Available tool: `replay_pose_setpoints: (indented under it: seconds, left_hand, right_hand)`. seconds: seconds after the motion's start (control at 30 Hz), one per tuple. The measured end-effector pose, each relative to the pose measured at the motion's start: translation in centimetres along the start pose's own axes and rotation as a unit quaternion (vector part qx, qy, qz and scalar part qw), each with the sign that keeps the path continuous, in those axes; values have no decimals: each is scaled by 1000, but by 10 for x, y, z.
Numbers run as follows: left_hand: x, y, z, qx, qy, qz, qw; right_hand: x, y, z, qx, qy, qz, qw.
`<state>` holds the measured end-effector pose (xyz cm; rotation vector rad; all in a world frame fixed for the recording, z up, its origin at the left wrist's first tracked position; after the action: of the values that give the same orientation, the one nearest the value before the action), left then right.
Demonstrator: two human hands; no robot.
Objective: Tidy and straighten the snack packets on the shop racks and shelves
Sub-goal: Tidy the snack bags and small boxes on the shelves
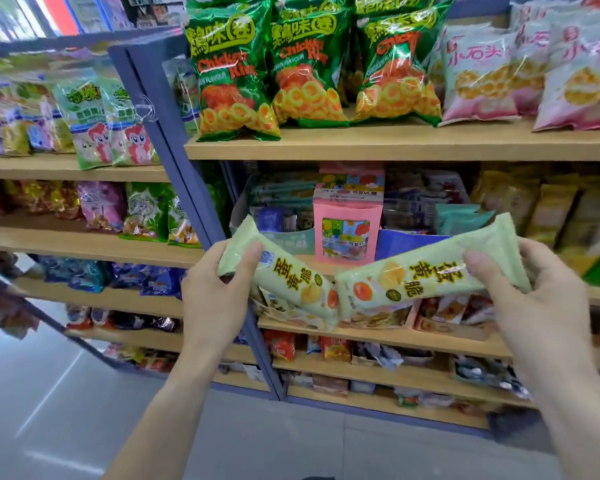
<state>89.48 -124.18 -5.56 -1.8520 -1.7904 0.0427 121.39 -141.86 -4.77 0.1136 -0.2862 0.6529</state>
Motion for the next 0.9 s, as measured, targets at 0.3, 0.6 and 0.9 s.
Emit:
replay_pose_setpoints:
  seconds: [0.3,0.6,0.9]
  left_hand:
    - [-3,12,83,-2,-128,34,991]
    - [-20,15,130,83,-76,15,993]
    - [-14,27,148,112,5,27,993]
  right_hand:
    - [-15,13,-98,109,199,24,974]
    - [-46,95,-145,-47,111,127,985]
    - [-43,206,-204,-185,-35,222,957]
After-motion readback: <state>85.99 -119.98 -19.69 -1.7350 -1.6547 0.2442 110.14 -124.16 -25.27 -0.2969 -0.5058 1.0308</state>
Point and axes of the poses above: each hand's wrist, its own x-axis towards the middle knuckle, its own y-axis out of the palm, z = x × y, the point moved 8 cm from there along x, towards the middle knuckle, and after that the axes turned 7 degrees about x, right-handed, at the moved point
